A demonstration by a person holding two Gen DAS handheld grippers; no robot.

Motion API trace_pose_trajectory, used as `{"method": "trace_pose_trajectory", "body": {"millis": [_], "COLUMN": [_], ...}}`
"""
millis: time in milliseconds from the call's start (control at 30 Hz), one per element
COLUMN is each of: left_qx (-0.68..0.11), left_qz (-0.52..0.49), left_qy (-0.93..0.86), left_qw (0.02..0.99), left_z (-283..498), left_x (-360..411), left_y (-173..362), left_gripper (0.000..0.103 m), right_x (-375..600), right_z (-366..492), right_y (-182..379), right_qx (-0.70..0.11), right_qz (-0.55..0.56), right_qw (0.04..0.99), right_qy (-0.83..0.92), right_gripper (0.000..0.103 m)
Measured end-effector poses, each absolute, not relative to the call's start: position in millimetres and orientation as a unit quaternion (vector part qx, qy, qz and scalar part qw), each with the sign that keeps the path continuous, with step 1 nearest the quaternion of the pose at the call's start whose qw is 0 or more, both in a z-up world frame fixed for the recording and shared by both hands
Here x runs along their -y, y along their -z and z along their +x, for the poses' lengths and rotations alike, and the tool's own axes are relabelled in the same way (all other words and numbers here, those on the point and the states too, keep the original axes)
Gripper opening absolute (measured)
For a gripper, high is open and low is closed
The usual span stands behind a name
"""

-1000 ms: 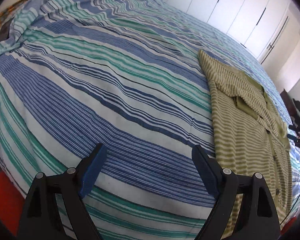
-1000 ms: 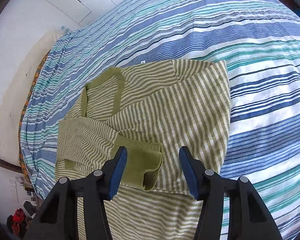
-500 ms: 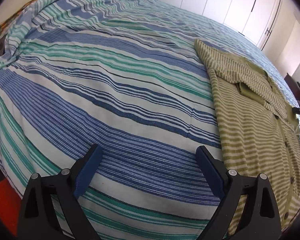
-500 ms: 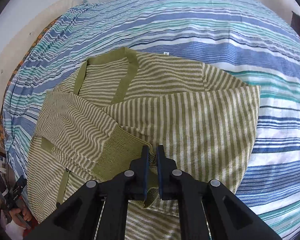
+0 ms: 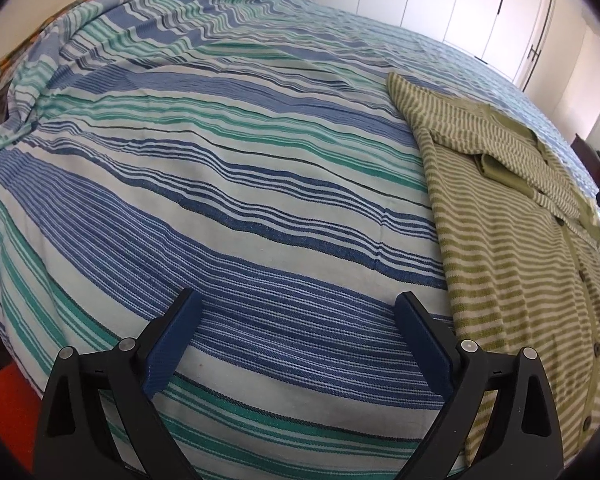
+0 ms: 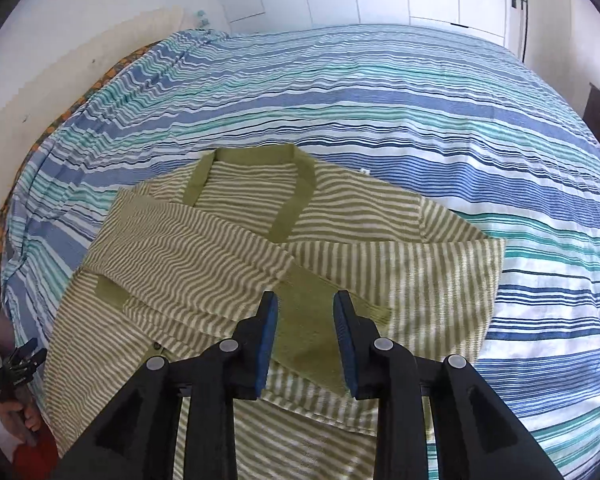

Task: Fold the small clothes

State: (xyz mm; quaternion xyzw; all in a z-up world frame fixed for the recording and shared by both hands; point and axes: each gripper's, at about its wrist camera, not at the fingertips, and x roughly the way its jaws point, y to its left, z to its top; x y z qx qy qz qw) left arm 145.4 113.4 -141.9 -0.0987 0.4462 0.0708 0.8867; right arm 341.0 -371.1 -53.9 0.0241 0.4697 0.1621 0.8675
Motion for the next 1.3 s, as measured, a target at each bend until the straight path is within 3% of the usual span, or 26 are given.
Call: {"method": "trace_pose_trajectory", "body": {"millis": [167,367,500,600,733,833,1033,1300], "left_qx": [-0.452,-0.425,-0.413,-0.436,-0.510,-0.497,-0.530,-0.520], "left_qz": [-0.093,-0.085,-0.070,-0.021,0.068,0.124,0.134,0.132], "left_qy": [-0.068,-0.031,0.063,0.131,0.176,0.177,0.184,0.189], "left_qw": [0.884,0.901,0.906,0.890,0.839,0.841,0.817,0.823], "left_z": [145,127,113,106,90,63,49,32], "left_x": [-112,-91,-38,13,59,69,58,56], "left_y": [141,104,83,90,138,145,152,136], "left_gripper": [0.099,0.098,0.098,0.099,0.098,0.099,0.101,0.099], "right_x": [367,369,350,336,316,315,321,321], "right_z": [342,289,217,159,103,76,67,52], "right_y": [118,66,45,52,94,114,113,108], "right_qx": [-0.559,-0.502,-0.480,-0.477,-0.522,-0.527,-0.535,-0.528], "right_qz": [0.005,0.006,-0.025,-0.037,-0.051,-0.053,-0.034,-0.032], "right_qw": [0.822,0.858,0.866,0.867,0.842,0.844,0.840,0.845], "right_qy": [-0.109,-0.107,-0.136,-0.140,-0.128,-0.090,-0.078,-0.082], "right_gripper": [0.026,0.030,0.041,0.044,0.045,0.046,0.050,0.051]}}
